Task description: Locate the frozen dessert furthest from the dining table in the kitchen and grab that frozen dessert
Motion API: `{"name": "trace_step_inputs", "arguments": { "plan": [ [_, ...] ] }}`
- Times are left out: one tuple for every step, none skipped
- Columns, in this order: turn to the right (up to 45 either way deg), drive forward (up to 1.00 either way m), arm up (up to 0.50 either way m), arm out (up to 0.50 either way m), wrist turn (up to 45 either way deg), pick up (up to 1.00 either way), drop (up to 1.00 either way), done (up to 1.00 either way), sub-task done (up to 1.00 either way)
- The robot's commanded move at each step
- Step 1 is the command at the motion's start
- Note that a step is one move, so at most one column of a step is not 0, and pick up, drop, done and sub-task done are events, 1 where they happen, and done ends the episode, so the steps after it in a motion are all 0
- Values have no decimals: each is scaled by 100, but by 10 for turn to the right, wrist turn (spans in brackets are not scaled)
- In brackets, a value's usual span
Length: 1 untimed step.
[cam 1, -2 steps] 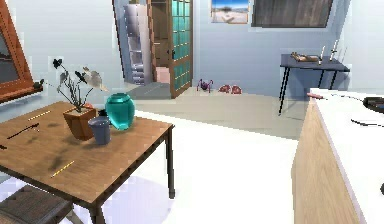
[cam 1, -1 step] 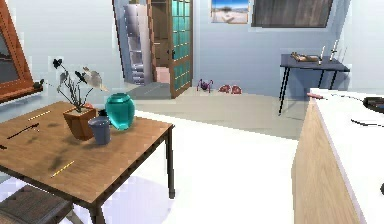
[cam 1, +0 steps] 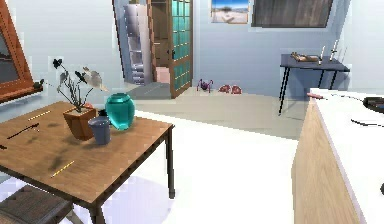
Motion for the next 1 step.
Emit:
{"name": "trace_step_inputs", "arguments": {
  "plan": [
    [0,0,0,44,0,0,0,0,0]
  ]
}}
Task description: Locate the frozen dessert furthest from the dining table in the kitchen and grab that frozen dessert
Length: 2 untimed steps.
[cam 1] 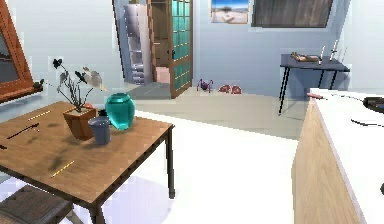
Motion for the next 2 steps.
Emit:
{"name": "trace_step_inputs", "arguments": {
  "plan": [
    [0,0,0,0,450,0,0,0,0],
    [0,0,0,0,450,0,0,0,0]
  ]
}}
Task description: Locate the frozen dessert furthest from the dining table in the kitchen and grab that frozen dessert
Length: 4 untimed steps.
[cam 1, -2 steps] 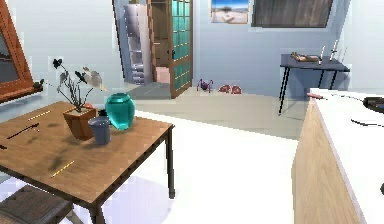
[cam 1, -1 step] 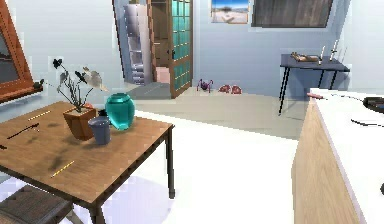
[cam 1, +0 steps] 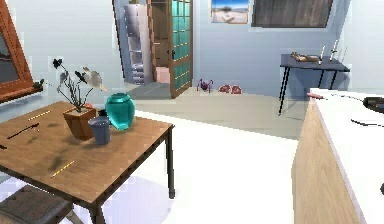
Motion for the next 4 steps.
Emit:
{"name": "trace_step_inputs", "arguments": {
  "plan": [
    [0,0,0,0,450,0,0,0,0],
    [0,0,0,0,180,0,0,0,0],
    [0,0,-8,0,0,0,0,0,0],
    [0,0,0,0,0,100,0,0,0]
  ]
}}
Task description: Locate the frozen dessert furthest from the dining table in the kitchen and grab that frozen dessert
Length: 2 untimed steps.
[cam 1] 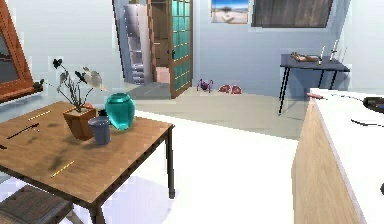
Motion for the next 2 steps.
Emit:
{"name": "trace_step_inputs", "arguments": {
  "plan": [
    [0,0,8,0,0,0,0,0,0],
    [0,0,0,0,0,0,0,100,0]
  ]
}}
